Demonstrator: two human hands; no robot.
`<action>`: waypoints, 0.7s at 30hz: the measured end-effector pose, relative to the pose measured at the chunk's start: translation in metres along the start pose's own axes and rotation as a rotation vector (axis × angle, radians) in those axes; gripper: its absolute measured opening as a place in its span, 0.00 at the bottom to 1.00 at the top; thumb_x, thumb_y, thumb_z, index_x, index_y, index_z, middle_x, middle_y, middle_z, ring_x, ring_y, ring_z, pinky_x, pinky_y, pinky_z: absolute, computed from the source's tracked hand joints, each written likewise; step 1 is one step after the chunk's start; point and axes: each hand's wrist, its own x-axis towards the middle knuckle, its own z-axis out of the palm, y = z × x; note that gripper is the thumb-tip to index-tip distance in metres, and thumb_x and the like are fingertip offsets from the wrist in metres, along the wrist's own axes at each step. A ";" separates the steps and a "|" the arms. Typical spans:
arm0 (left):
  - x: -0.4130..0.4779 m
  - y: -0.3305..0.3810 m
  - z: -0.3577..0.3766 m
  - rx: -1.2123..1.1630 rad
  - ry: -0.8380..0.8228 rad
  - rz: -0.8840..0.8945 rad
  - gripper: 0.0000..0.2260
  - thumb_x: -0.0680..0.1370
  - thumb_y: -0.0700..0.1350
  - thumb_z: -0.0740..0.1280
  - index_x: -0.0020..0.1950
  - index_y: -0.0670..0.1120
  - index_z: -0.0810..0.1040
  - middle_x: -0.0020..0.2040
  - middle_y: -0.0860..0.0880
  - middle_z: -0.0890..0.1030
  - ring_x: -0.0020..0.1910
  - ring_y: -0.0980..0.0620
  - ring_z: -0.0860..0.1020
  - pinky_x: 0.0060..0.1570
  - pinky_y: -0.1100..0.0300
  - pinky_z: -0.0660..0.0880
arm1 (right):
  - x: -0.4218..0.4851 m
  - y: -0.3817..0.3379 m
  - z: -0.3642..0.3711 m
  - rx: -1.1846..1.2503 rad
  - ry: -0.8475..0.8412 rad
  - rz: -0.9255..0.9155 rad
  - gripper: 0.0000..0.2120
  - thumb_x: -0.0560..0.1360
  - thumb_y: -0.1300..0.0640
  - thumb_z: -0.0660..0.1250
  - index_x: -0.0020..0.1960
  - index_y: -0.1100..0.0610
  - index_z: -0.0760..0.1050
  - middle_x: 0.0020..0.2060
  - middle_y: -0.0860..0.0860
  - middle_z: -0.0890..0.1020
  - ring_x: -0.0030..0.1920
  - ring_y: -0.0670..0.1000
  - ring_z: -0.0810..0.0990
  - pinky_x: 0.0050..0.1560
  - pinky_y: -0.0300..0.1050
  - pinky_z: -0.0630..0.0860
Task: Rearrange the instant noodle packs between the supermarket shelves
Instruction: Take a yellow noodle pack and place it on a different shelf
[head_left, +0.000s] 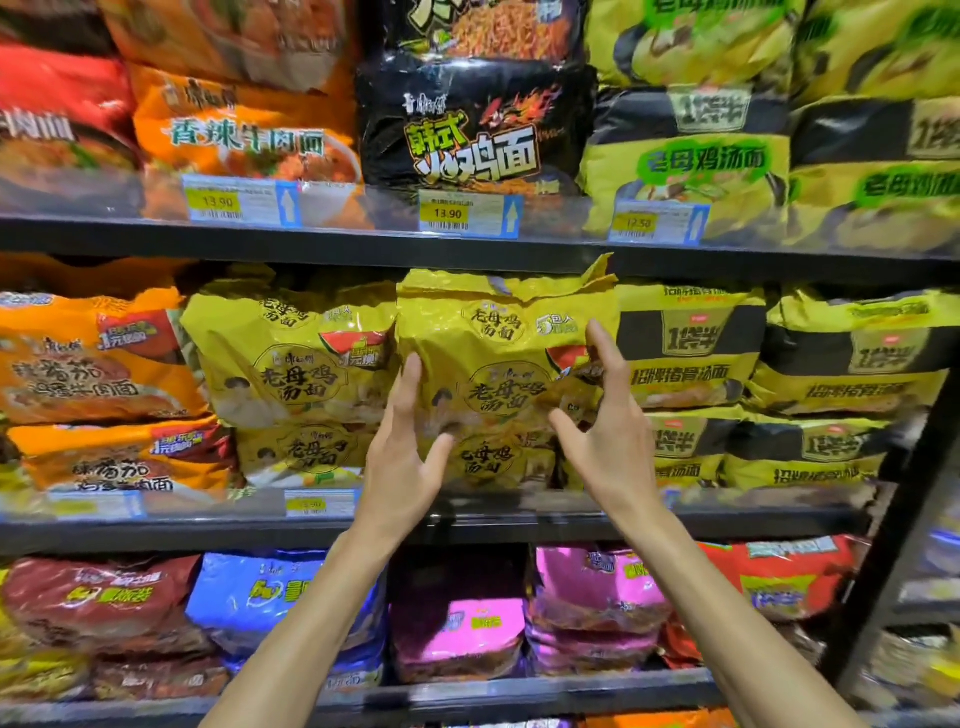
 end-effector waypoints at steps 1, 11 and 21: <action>0.002 -0.006 0.004 0.024 -0.008 -0.013 0.55 0.77 0.32 0.71 0.74 0.78 0.38 0.79 0.46 0.65 0.75 0.47 0.69 0.67 0.65 0.64 | 0.000 0.003 0.004 0.003 0.012 0.001 0.47 0.72 0.62 0.75 0.78 0.40 0.49 0.72 0.47 0.72 0.44 0.54 0.83 0.42 0.49 0.79; 0.013 -0.032 0.026 0.100 0.001 0.041 0.61 0.73 0.25 0.71 0.75 0.74 0.33 0.79 0.35 0.59 0.61 0.37 0.78 0.48 0.54 0.71 | -0.003 0.019 0.043 0.074 0.072 0.038 0.52 0.70 0.72 0.69 0.75 0.33 0.46 0.75 0.49 0.66 0.53 0.72 0.81 0.42 0.64 0.81; 0.022 -0.036 0.033 0.069 0.021 -0.085 0.50 0.80 0.34 0.68 0.76 0.75 0.37 0.77 0.40 0.66 0.73 0.52 0.68 0.65 0.68 0.64 | 0.014 0.024 0.054 0.017 0.077 0.064 0.45 0.73 0.65 0.72 0.77 0.41 0.50 0.70 0.55 0.73 0.58 0.57 0.80 0.49 0.55 0.81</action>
